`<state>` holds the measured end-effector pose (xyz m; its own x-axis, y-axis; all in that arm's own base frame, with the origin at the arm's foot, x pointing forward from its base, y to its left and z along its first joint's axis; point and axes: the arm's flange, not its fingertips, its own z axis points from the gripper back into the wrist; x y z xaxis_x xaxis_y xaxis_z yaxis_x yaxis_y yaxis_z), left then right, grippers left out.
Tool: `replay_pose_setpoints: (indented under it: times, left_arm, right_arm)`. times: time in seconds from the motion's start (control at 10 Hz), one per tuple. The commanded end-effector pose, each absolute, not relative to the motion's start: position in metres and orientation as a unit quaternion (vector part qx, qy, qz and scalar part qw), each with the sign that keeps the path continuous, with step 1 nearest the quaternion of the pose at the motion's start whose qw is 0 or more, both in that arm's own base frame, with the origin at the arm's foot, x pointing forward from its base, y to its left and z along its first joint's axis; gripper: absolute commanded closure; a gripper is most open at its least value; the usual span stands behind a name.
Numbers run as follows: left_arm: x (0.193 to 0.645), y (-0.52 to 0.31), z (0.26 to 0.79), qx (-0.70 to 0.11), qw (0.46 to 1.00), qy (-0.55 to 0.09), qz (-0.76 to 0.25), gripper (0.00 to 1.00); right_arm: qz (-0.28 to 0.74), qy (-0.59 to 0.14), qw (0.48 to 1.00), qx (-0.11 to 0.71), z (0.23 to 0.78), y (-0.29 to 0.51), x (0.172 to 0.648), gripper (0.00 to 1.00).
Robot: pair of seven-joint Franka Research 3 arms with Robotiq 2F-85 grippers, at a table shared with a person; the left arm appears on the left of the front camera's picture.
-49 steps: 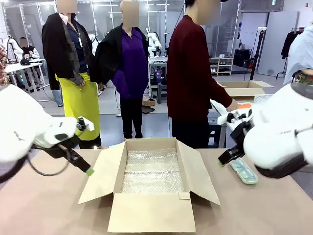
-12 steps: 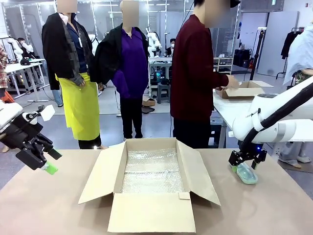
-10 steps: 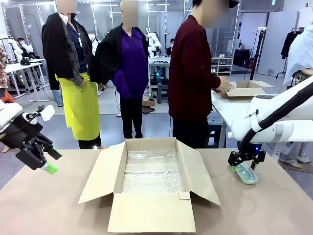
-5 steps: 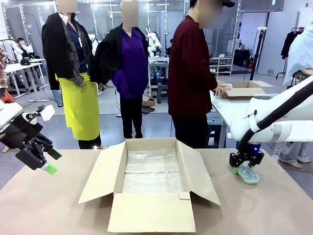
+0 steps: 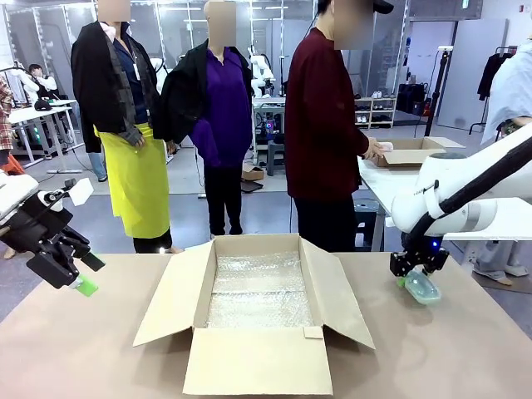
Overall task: Pack the glasses set securely to prepare it for shipping.
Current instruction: Place the Glasses case inside the Package Box.
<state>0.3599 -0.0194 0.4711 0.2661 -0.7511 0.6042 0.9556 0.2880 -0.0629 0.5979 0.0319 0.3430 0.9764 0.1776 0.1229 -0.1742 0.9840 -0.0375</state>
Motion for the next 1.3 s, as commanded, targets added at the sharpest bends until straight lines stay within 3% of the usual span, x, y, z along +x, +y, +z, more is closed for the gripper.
replay_pose_setpoints:
  times: [0.0,0.4,0.6,0.9,1.2]
  left_arm:
    - [0.360,-0.017,0.471,-0.225,0.755,-0.247,-0.564,0.00]
    - [0.360,-0.017,0.471,-0.225,0.755,-0.247,-0.564,0.00]
    - [0.360,-0.017,0.471,-0.225,0.755,-0.247,-0.564,0.00]
    - [0.360,-0.017,0.471,-0.225,0.755,-0.247,-0.564,0.00]
    - [0.360,-0.017,0.471,-0.225,0.755,-0.247,-0.564,0.00]
  right_arm:
    - [0.128,-0.065,0.988,-0.057,0.381,0.048,0.577,1.00]
    - [0.320,-0.052,0.944,-0.067,0.453,0.117,0.553,1.00]
    - [0.438,-0.054,0.894,-0.071,0.468,0.159,0.542,1.00]
    - [0.581,-0.002,0.811,-0.071,0.474,0.238,0.533,1.00]
    - [0.638,0.003,0.766,-0.076,0.472,0.287,0.510,1.00]
